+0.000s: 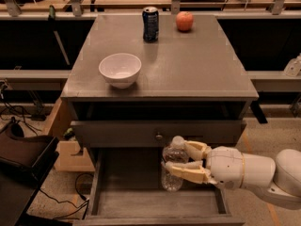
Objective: Place water bottle into middle drawer
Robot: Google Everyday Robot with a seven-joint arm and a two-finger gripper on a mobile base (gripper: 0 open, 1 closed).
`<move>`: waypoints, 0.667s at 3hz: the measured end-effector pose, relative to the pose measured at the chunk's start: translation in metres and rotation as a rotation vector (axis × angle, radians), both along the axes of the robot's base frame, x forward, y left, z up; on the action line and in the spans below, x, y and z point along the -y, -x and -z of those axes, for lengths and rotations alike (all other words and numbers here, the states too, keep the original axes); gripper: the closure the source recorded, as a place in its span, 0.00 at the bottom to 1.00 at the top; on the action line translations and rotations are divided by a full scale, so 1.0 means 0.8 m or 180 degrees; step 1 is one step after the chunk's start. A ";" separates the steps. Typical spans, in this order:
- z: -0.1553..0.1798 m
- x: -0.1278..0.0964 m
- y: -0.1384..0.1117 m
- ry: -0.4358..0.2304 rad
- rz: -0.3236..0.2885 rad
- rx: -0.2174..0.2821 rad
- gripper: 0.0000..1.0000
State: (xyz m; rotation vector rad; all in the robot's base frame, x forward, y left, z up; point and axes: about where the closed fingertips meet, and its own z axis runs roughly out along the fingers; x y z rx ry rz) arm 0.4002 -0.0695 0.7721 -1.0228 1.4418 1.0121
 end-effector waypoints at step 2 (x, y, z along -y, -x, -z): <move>0.080 -0.071 0.003 -0.0202 -0.0145 -0.0213 1.00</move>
Offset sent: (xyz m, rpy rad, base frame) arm -0.0005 0.1050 -0.1452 0.1686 0.1655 0.0855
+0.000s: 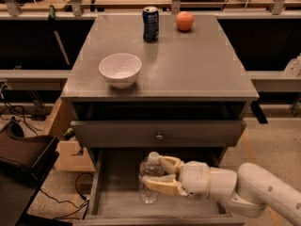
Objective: Place water bottle into middle drawer
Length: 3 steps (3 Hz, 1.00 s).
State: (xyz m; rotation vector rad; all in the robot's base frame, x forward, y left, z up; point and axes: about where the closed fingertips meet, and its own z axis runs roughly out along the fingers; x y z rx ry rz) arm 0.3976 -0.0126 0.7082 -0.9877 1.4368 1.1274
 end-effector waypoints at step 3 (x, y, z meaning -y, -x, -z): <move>0.192 -0.110 -0.028 -0.0100 -0.0487 -0.0283 1.00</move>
Offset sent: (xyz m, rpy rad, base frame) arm 0.0192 0.0977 -0.1848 0.0185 0.1213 0.1715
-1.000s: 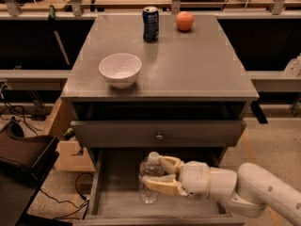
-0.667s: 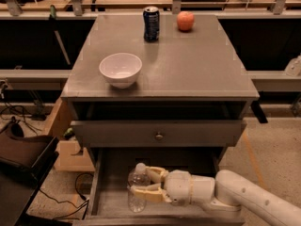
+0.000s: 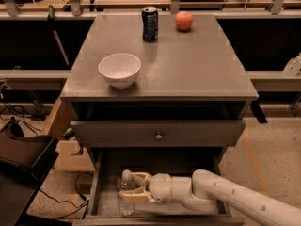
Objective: Place water bottle into middle drawer
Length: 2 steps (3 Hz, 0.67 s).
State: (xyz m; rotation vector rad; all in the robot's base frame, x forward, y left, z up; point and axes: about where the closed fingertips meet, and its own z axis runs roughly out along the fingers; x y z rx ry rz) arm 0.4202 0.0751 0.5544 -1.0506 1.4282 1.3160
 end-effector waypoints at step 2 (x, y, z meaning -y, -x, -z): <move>0.011 -0.006 -0.011 -0.0070 -0.0030 0.0058 1.00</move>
Offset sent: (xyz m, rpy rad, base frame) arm 0.0179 0.0046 -0.0080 0.0389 -0.0247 -0.0064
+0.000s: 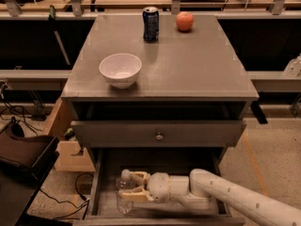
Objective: Place water bottle into middle drawer
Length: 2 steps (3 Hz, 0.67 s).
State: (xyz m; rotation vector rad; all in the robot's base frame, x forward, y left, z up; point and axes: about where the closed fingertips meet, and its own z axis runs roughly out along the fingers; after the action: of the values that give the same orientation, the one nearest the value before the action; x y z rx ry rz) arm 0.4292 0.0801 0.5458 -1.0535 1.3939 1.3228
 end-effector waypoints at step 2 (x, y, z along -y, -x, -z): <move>0.022 0.000 -0.063 -0.0018 -0.0137 0.0288 1.00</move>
Offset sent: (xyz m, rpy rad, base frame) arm 0.0803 -0.0105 -0.0313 -0.0319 -0.1400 0.0468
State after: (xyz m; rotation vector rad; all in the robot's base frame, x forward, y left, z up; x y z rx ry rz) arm 0.4799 0.0800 0.5283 -1.1312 1.3063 1.2933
